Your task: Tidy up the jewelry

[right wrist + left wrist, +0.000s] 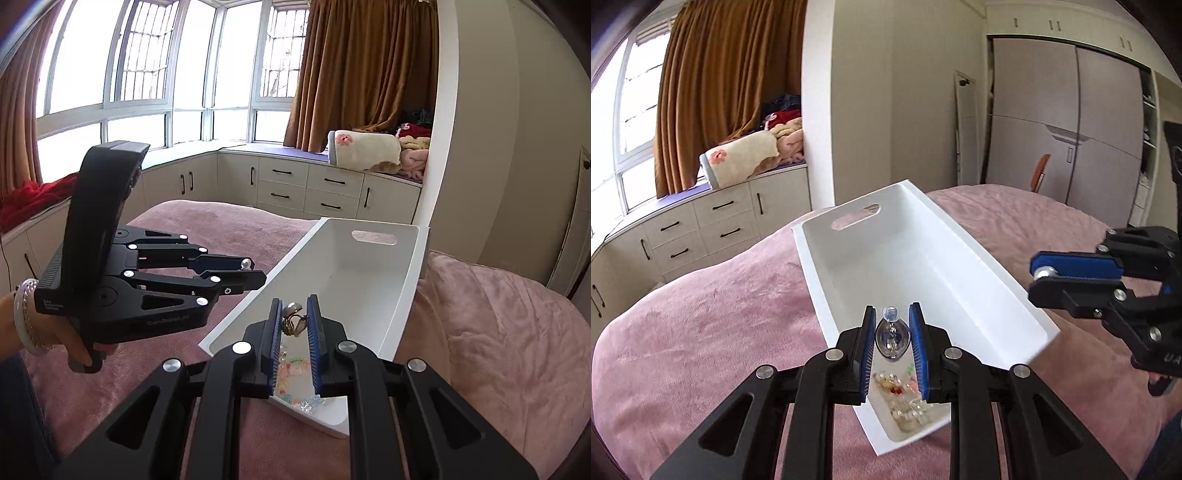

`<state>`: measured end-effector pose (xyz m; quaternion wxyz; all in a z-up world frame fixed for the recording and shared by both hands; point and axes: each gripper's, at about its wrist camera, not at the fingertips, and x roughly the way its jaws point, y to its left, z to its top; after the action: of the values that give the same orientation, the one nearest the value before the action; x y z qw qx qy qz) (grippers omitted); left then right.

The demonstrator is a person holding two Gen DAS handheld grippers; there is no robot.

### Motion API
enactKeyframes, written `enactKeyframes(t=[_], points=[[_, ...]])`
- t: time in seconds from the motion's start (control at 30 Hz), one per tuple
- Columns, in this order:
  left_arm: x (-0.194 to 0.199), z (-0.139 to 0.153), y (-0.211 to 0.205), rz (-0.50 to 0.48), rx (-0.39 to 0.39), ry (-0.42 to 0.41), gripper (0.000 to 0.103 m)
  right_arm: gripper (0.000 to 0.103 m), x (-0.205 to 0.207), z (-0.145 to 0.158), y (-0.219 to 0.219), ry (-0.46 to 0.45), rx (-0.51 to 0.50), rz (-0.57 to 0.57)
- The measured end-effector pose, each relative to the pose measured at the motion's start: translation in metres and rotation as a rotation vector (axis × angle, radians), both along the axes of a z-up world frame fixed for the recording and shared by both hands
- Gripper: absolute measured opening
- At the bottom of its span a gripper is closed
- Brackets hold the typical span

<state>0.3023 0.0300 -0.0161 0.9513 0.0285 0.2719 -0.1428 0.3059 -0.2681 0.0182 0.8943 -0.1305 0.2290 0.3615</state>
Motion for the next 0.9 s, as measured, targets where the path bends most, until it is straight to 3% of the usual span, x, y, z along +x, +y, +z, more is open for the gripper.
enactKeyframes(t=[0.13,0.3,0.63,0.7,0.73,0.77,0.9], points=[[0.014,-0.011,-0.006,0.028,0.001,0.000,0.024,0.014,0.013,-0.016,0.001,0.000,0.001,-0.030],[0.025,-0.023,-0.016,0.048,0.075,0.005,0.024,0.014,0.027,-0.029,0.002,0.021,0.009,-0.039],[0.032,-0.031,-0.015,0.033,0.059,0.026,0.024,0.016,0.037,-0.038,-0.004,0.050,0.010,-0.049],[0.029,-0.029,-0.015,0.026,0.057,0.018,0.037,0.017,0.036,-0.035,-0.005,0.043,0.019,-0.051],[0.028,-0.026,-0.015,0.025,0.061,0.005,0.053,0.023,0.034,-0.034,-0.005,0.037,0.025,-0.051],[0.025,-0.023,-0.015,0.026,0.065,-0.015,0.062,0.027,0.034,-0.032,-0.006,0.031,0.029,-0.055],[0.014,-0.007,-0.011,0.033,0.062,-0.070,0.069,0.041,0.030,-0.024,-0.009,0.008,0.047,-0.072]])
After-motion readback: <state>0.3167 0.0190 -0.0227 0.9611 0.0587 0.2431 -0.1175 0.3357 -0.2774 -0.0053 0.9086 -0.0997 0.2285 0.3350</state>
